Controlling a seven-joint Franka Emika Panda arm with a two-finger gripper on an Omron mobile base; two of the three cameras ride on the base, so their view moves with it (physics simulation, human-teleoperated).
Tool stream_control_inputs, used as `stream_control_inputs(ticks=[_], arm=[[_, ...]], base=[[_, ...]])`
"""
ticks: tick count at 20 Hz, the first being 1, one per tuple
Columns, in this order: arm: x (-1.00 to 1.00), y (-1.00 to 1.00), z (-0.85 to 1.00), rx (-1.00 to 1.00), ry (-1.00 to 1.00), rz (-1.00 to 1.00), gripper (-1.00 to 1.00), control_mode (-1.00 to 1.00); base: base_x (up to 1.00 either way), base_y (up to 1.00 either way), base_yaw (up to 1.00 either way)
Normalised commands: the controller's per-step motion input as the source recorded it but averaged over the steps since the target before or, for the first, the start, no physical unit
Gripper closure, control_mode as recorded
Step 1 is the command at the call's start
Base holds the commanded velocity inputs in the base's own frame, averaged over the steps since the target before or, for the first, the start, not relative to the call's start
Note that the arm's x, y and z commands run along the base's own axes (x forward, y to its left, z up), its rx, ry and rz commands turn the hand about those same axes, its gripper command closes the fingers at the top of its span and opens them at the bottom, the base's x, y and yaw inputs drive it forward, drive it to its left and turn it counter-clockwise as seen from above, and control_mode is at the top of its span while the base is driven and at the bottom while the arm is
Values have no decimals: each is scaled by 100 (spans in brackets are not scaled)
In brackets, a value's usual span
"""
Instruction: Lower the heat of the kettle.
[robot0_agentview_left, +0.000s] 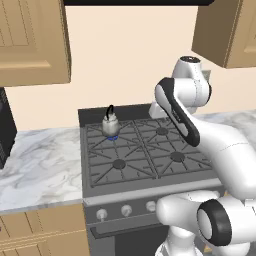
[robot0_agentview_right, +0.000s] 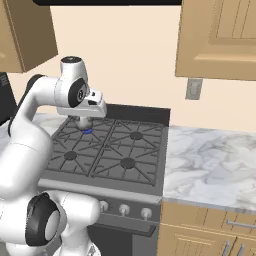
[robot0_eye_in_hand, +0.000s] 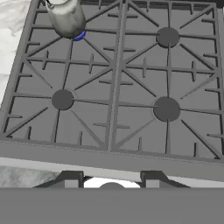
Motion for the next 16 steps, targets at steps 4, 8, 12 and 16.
stream_control_inputs(ticks=[4, 8, 12, 16], arm=[[0, -5, 0, 0, 0, 0, -100, 100], [0, 0, 0, 0, 0, 0, -100, 100], [0, 0, 0, 0, 0, 0, -100, 100], [0, 0, 0, 0, 0, 0, -100, 100]], base=[[0, -20, 0], [0, -53, 0], [0, -38, 0], [0, -28, 0]])
